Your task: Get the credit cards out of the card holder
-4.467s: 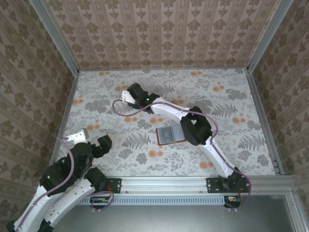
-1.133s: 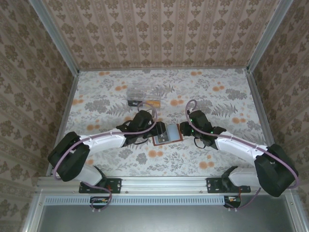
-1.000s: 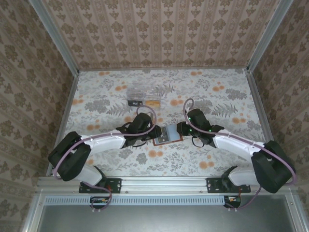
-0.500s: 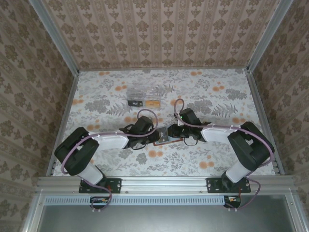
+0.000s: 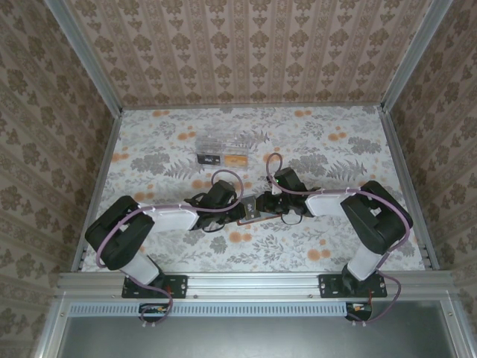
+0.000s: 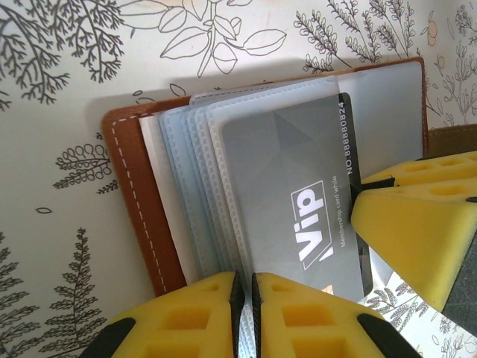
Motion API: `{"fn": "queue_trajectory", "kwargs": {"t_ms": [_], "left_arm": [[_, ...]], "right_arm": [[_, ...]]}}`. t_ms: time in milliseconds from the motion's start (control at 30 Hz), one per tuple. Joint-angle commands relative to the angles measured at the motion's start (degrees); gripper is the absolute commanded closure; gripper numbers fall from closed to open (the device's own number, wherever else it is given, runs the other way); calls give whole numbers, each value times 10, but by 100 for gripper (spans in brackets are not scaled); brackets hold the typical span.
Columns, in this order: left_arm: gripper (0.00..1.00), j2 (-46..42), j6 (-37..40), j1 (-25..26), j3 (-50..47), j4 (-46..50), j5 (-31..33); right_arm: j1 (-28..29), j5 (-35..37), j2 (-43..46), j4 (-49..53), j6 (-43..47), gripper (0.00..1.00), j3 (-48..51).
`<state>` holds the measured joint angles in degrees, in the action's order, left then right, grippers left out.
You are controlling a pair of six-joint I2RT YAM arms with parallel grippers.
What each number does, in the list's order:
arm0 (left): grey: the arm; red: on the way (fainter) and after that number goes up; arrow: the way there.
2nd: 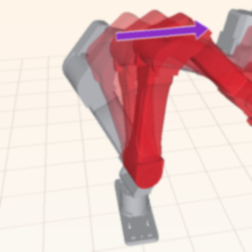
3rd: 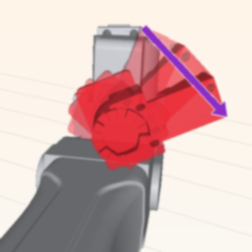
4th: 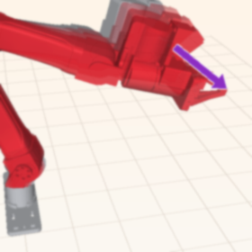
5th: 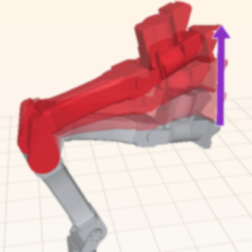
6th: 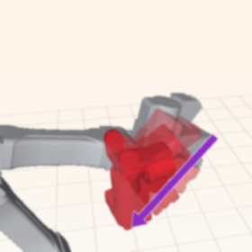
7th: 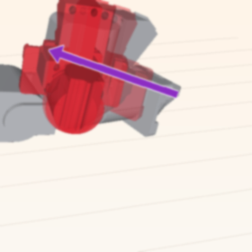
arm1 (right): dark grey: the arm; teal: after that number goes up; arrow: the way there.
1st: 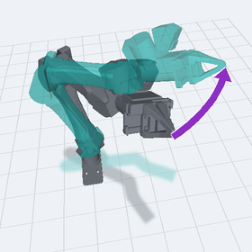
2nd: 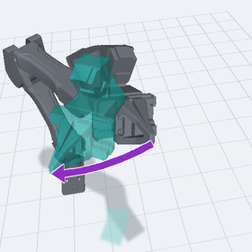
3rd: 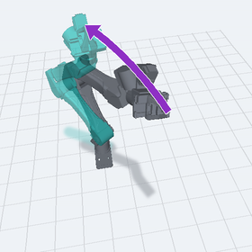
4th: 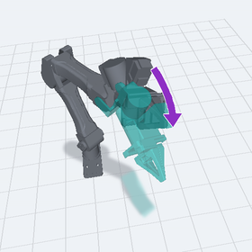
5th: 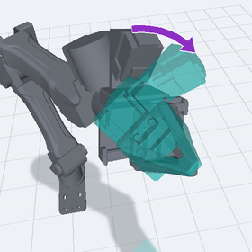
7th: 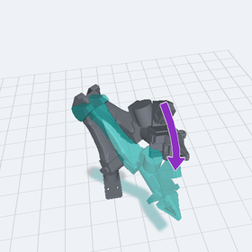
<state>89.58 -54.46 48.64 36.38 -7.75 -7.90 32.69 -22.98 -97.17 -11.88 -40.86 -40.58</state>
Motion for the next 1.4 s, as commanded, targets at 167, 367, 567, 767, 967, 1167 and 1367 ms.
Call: {"fn": "queue_trajectory", "kwargs": {"t_ms": [167, 367, 567, 767, 967, 1167, 1367], "left_arm": [[85, 13, -8, 2, -2, 6, -1], [85, 9, -5, 2, 1, 23, 6], [85, 4, -5, 1, -3, 25, 10], [85, 0, -3, 1, -4, 27, 10], [85, -2, 0, 1, -1, 30, 7], [85, -13, 2, 0, 0, 36, 7], [82, -46, 7, -3, 6, 50, 10]], "right_arm": [[-4, -18, -11, -23, -19, 95, -1], [-27, -20, -1, -35, -25, 100, 22], [-61, -27, 17, -39, -22, 100, 46], [-95, -43, 37, -44, -17, 100, 63], [-118, -62, 69, -28, -1, 100, 65], [-145, -66, 128, 13, 14, 100, 65], [-158, -64, 192, 68, 36, 100, 56]]}}
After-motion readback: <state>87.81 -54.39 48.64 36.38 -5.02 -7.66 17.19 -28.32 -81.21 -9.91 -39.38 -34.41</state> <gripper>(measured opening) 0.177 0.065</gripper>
